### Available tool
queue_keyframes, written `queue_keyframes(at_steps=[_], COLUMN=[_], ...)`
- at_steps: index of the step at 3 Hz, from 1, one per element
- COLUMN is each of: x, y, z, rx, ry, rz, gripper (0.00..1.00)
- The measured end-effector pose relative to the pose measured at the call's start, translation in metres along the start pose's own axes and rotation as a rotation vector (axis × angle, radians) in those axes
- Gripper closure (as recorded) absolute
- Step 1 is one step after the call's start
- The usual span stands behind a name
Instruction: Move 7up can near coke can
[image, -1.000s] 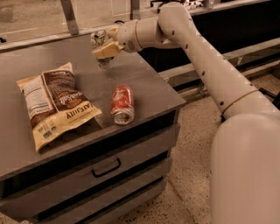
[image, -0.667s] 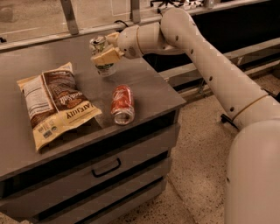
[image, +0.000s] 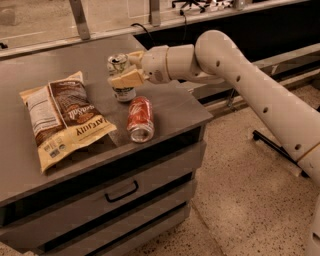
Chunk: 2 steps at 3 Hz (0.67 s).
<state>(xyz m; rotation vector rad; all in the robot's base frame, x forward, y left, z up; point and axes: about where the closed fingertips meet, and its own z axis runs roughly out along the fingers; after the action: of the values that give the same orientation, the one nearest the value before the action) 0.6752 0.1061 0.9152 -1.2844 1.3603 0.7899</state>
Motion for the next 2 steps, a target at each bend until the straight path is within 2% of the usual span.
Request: queue_keyframes(at_steps=[1,2], x=[0.0070,0.0067], y=[0.0022,-0.0005], z=[-0.0107,-0.0148], rx=[0.035,0.054], ry=[-0.019,-0.027], rz=[-0.006,-0.038], gripper=[0.50,0.26])
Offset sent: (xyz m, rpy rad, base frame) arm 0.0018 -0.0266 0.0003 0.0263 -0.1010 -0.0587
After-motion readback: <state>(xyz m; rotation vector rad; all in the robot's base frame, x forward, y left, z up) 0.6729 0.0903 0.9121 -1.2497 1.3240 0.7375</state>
